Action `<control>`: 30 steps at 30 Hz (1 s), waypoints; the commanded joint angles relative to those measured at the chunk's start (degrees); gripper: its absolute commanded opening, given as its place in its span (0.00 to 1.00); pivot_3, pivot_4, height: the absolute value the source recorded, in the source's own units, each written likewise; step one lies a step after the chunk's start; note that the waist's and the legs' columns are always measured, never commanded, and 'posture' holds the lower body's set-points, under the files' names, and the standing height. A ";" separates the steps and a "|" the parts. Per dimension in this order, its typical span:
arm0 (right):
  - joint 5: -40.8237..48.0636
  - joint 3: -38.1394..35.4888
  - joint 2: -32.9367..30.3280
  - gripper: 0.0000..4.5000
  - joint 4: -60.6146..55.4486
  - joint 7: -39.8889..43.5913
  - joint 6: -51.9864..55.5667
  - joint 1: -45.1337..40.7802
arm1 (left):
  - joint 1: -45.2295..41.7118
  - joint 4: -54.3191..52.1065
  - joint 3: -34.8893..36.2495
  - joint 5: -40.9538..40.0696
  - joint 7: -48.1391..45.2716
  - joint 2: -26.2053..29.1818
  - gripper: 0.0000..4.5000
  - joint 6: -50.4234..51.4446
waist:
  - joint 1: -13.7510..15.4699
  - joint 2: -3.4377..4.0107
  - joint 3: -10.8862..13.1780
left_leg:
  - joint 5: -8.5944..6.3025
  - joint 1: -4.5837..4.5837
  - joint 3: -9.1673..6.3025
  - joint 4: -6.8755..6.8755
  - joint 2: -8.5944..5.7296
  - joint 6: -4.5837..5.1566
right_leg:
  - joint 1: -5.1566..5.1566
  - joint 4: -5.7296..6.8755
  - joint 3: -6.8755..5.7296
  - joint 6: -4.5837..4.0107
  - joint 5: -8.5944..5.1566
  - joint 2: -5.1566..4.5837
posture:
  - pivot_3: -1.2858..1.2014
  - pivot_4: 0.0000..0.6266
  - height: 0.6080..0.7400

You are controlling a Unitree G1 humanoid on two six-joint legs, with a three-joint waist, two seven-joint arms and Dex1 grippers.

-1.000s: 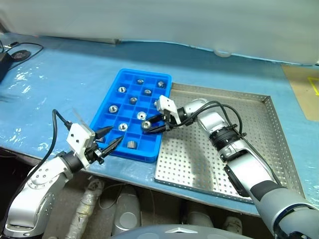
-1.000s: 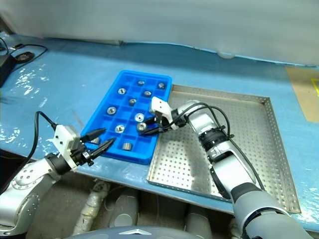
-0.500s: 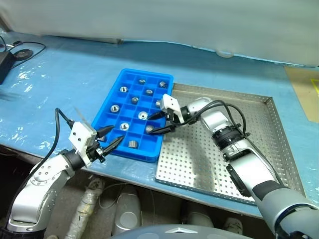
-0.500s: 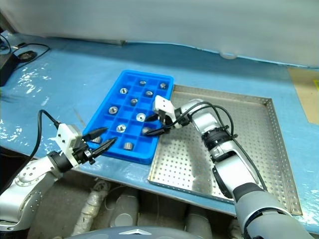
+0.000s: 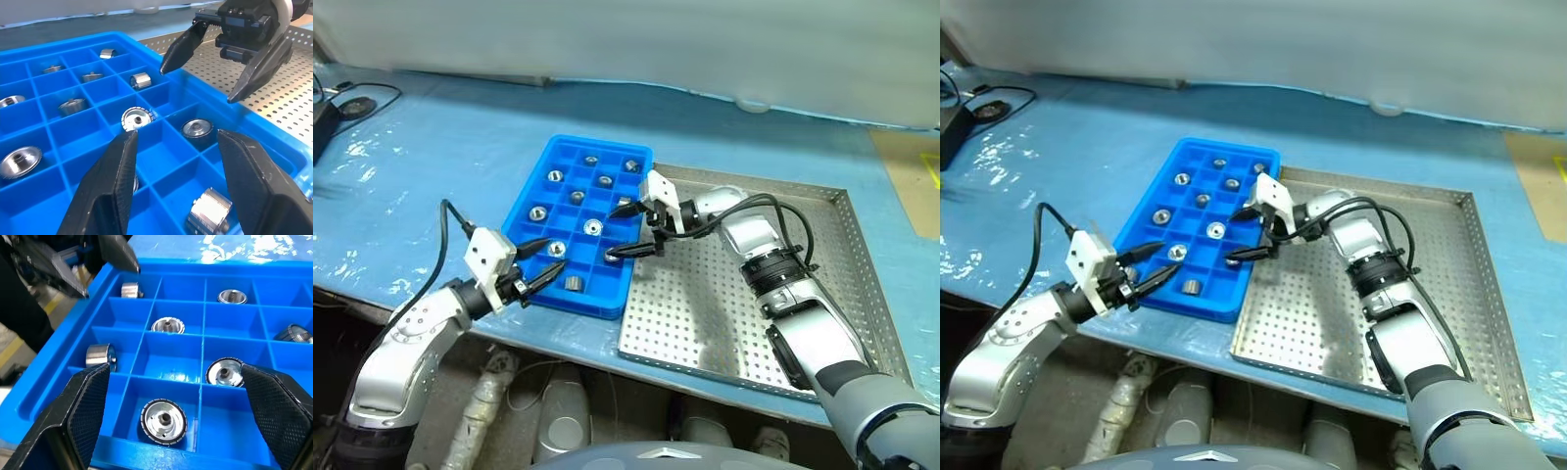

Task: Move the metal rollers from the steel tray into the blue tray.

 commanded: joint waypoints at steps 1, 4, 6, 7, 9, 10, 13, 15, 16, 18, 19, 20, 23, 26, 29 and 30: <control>2.49 -3.71 -1.79 0.99 -5.50 -2.01 1.99 1.42 | -3.36 1.72 -1.97 0.21 -1.32 -0.86 0.61 -1.63 | -0.31 0.00 0.00 | 0.00 0.00 0.00 0.02 0.00 0.00 | 0.00 0.05 0.00 0.00 0.00 0.00 | 0.62 0.24 1.00; 3.89 -6.38 -3.43 0.99 -10.42 -4.78 4.42 4.40 | -7.23 5.61 -3.88 0.72 -2.61 -2.06 0.61 -2.72 | -1.17 0.00 0.00 | 0.02 0.04 0.00 0.06 -0.01 -0.03 | 0.01 0.18 0.02 0.00 0.00 -0.01 | 0.59 0.24 1.00; 4.73 -9.42 -3.90 0.99 -13.67 -8.88 5.27 6.78 | -10.52 9.17 -5.13 1.45 -3.66 -3.18 0.61 -4.08 | -1.93 0.00 0.00 | 0.04 0.10 0.00 0.10 -0.02 -0.06 | 0.02 0.27 0.07 0.00 0.00 -0.01 | 0.57 0.24 1.00; 5.31 -11.03 -4.01 0.99 -15.28 -11.06 6.01 7.92 | -12.15 10.88 -5.65 1.76 -4.07 -3.83 0.61 -4.85 | -2.35 0.00 0.00 | 0.06 0.12 0.00 0.10 -0.03 -0.09 | 0.02 0.30 0.09 0.01 0.00 -0.01 | 0.56 0.24 1.00; 6.90 -13.87 -4.75 0.99 -19.47 -13.85 7.66 10.73 | -15.58 14.54 -6.51 2.41 -4.59 -5.54 0.61 -6.38 | -3.44 0.00 0.00 | 0.16 0.15 0.00 0.11 -0.04 -0.24 | 0.01 0.40 0.13 0.01 0.00 -0.01 | 0.55 0.24 1.00; 7.54 -15.19 -5.09 0.99 -21.71 -15.30 8.40 12.37 | -17.15 16.46 -7.09 3.08 -5.01 -6.24 0.61 -7.42 | -4.00 0.00 0.00 | 0.19 0.21 0.01 0.11 -0.07 -0.30 | 0.02 0.42 0.17 0.01 0.00 -0.01 | 0.54 0.24 1.00; 8.90 -17.76 -5.95 0.99 -27.89 -18.77 9.88 17.36 | -20.10 20.66 -7.98 4.50 -6.03 -7.83 0.61 -10.14 | -5.39 -0.01 0.00 | 0.20 0.25 0.03 0.09 -0.09 -0.30 | 0.02 0.42 0.22 0.01 0.00 0.00 | 0.52 0.24 1.00; 9.41 -19.37 -6.13 0.99 -30.95 -21.49 10.14 20.63 | -21.63 23.15 -8.11 5.10 -6.25 -8.76 0.61 -11.57 | -6.43 -0.01 -0.01 | 0.21 0.27 0.05 0.07 -0.09 -0.32 | 0.01 0.39 0.25 0.02 0.00 0.01 | 0.51 0.24 1.00; 9.68 -20.24 -6.05 0.99 -32.35 -22.99 10.22 22.26 | -22.37 24.57 -8.16 5.74 -6.12 -9.16 0.61 -12.39 | -6.96 -0.01 -0.01 | 0.21 0.28 0.06 0.05 -0.09 -0.33 | 0.00 0.38 0.27 0.02 0.00 0.02 | 0.51 0.24 1.00; 10.39 -21.83 -5.79 0.99 -34.81 -25.70 10.75 25.10 | -23.35 26.48 -7.68 5.81 -6.03 -10.10 0.61 -13.50 | -7.85 -0.01 -0.01 | 0.22 0.29 0.06 0.01 -0.08 -0.33 | 0.00 0.36 0.26 0.02 0.00 0.02 | 0.50 0.24 1.00; 10.64 -22.22 -5.89 0.99 -35.75 -26.57 10.89 26.34 | -23.71 27.12 -7.29 5.45 -5.93 -10.66 0.61 -13.73 | -8.07 -0.01 -0.01 | 0.21 0.31 0.10 0.01 -0.09 -0.33 | 0.00 0.35 0.30 0.03 0.00 0.02 | 0.50 0.24 1.00; 10.48 -22.46 -6.02 1.00 -36.34 -27.51 10.63 27.48 | -24.06 27.84 -7.22 5.42 -6.02 -11.08 0.64 -14.03 | -8.23 -0.01 -0.01 | 0.21 0.31 0.11 0.02 -0.09 -0.32 | 0.00 0.34 0.30 0.03 0.00 0.02 | 0.49 0.24 1.00; 11.08 -23.12 -6.31 1.00 -36.88 -29.07 10.41 29.31 | -24.76 29.17 -7.78 5.50 -7.28 -11.65 0.79 -14.35 | -8.86 -0.01 -0.01 | 0.15 0.33 0.13 0.02 -0.10 -0.22 | 0.02 0.34 0.31 0.03 0.00 0.00 | 0.48 0.24 1.00; 10.99 -23.92 -6.66 1.00 -36.42 -30.93 9.24 29.66 | -25.76 30.26 -7.77 5.79 -7.27 -12.46 0.99 -15.23 | -9.09 -0.01 -0.01 | 0.13 0.33 0.14 0.02 -0.10 -0.19 | 0.01 0.33 0.31 0.03 0.00 0.00 | 0.48 0.24 1.00; 11.08 -24.10 -7.64 1.00 -36.03 -31.24 9.06 29.54 | -26.63 31.51 -7.15 6.41 -6.42 -13.31 0.99 -16.89 | -9.11 -0.01 -0.01 | 0.13 0.33 0.15 0.02 -0.10 -0.19 | 0.02 0.32 0.32 0.03 0.00 -0.01 | 0.48 0.24 1.00; 11.19 -24.16 -7.92 1.00 -35.89 -31.13 8.88 29.54 | -26.68 31.67 -7.11 6.43 -6.40 -13.43 0.99 -17.19 | -9.10 -0.01 -0.01 | 0.13 0.33 0.15 0.02 -0.10 -0.18 | 0.02 0.31 0.32 0.03 0.00 -0.01 | 0.48 0.24 1.00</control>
